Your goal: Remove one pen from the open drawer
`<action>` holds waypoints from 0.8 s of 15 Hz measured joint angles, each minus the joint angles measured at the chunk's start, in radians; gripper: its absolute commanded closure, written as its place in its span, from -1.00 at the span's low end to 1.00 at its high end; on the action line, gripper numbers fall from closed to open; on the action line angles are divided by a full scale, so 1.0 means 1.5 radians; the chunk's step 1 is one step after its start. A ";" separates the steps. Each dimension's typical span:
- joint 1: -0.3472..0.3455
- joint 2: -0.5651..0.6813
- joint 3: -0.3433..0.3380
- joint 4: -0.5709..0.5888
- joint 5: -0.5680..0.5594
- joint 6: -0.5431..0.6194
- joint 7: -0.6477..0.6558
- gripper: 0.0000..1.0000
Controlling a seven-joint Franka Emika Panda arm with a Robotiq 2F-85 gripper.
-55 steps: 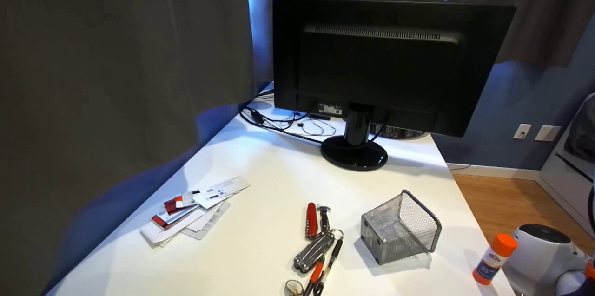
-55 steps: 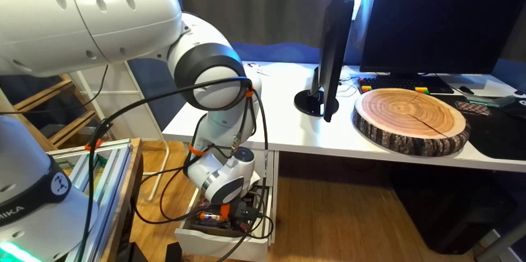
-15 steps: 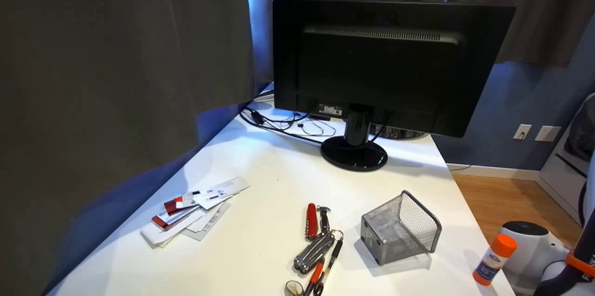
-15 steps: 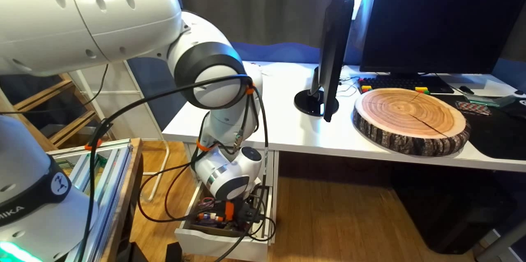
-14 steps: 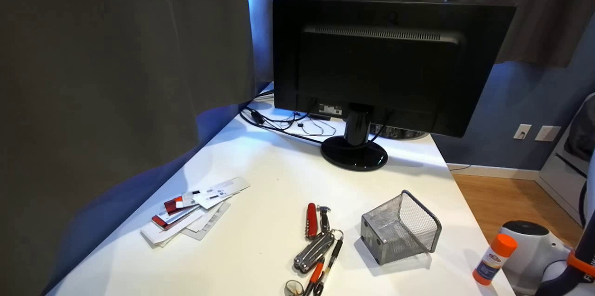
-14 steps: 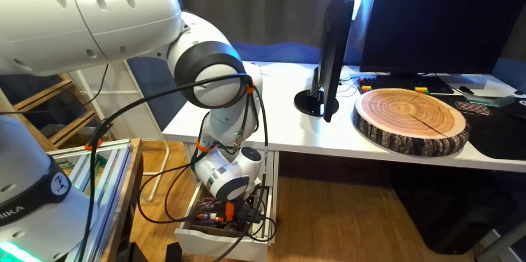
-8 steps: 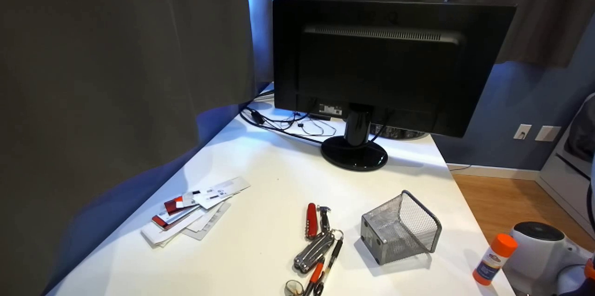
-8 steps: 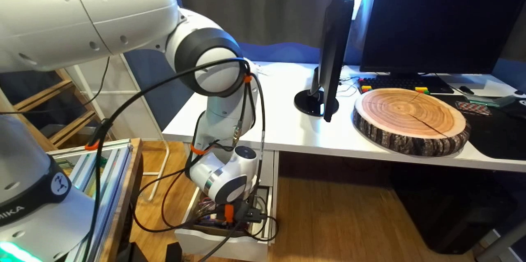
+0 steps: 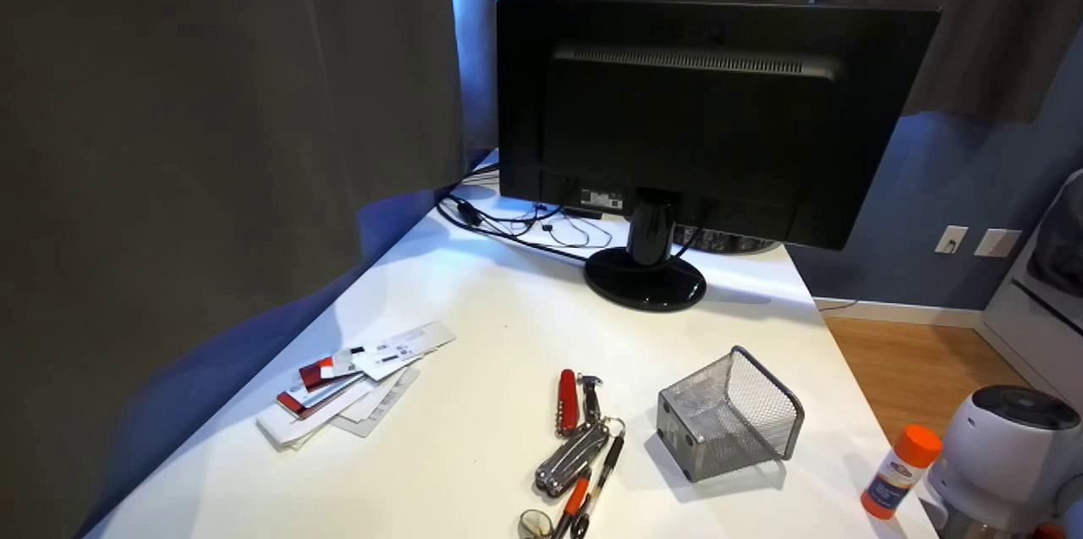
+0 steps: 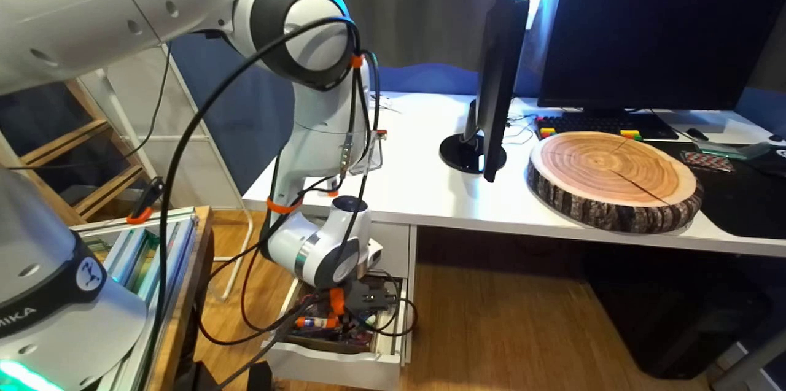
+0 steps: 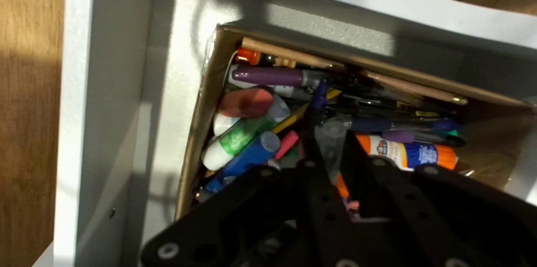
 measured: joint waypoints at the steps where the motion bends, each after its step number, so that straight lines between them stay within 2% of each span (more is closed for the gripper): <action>1: 0.002 -0.011 0.000 -0.014 -0.002 -0.002 0.001 0.91; 4: 0.003 -0.037 -0.004 -0.052 -0.004 -0.006 0.003 0.91; 11: 0.032 -0.121 -0.045 -0.170 -0.003 0.006 0.046 0.91; 12: 0.032 -0.132 -0.046 -0.188 -0.003 0.016 0.059 0.66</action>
